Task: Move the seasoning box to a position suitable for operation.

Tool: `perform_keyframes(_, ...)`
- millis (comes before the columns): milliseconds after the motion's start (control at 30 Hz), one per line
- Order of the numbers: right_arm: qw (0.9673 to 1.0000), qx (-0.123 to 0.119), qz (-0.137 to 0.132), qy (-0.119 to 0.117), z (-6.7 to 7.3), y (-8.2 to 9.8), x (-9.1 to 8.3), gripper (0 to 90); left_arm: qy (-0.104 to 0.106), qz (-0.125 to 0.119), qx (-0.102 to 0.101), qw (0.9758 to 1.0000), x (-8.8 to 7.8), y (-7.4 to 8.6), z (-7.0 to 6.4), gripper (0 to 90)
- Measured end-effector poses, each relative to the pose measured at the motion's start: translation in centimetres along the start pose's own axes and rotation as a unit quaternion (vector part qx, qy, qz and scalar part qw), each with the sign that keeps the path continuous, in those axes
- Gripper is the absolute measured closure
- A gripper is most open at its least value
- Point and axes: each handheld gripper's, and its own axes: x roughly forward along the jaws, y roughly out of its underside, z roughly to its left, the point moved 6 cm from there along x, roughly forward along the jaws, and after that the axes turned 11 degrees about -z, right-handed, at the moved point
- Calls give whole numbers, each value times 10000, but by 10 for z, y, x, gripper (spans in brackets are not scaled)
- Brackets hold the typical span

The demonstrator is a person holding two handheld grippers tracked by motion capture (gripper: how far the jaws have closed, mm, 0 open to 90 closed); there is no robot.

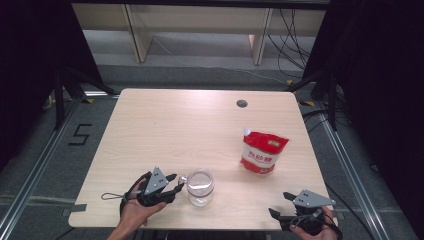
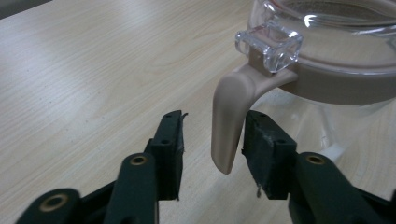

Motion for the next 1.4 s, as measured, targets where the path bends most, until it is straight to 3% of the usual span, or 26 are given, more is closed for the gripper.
perform_keyframes(33, 10000, -85, -43, 13, -1, -1, 1, 245, 50, -9, 135, 9999, 0, -1, 1, 610)
perform_keyframes(133, 9999, -104, -7, -40, -1, 0, 1, 246, 36, -39, 52, 10000, 2, -1, -2, 639)
perform_keyframes(200, 9999, -88, 13, -122, 1, 0, 2, 246, 61, -16, 177, 9998, 2, -2, -2, 688)
perform_keyframes(300, 9999, -133, 13, -90, 0, 0, 1, 246, 116, 20, 208, 9997, 2, -2, -5, 713)
perform_keyframes(333, 9999, -133, 11, -85, 1, 0, 1, 246, 121, -72, 307, 9994, 3, -3, -5, 715)
perform_keyframes(500, 9999, -134, 1, -32, 1, 0, 1, 247, 96, 46, 336, 9994, 1, -2, -2, 765)
perform_keyframes(567, 9999, -135, 0, -33, 1, 0, 1, 247, 122, -48, 289, 9995, 2, -3, -3, 766)
perform_keyframes(633, 9999, -144, -3, -63, 1, -1, 1, 247, 142, -36, 386, 9991, 1, -3, -3, 766)
perform_keyframes(800, 9999, -150, 11, -85, 1, 0, 1, 247, 209, -98, 171, 9996, -3, -1, -9, 762)
perform_keyframes(1067, 10000, -55, 23, -5, 2, 0, 0, 247, 435, -20, 182, 9989, -14, 2, -22, 741)
perform_keyframes(1100, 9999, -149, -15, 17, 0, -1, 0, 247, 490, 16, 261, 9985, -15, 2, -23, 739)
perform_keyframes(1167, 9999, -151, -19, 11, 0, -1, 0, 247, 491, 8, 201, 9986, -16, 2, -25, 735)
perform_keyframes(1267, 9998, -153, 17, -89, 1, 0, 1, 247, 654, -43, 117, 9978, -18, 3, -31, 731)
perform_keyframes(1367, 9998, -169, 17, -86, 1, 0, 1, 247, 672, 11, 187, 9976, -20, 3, -33, 728)
perform_keyframes(1400, 9999, -137, 22, -79, 1, 0, 1, 247, 747, -43, 101, 9971, -20, 3, -39, 727)
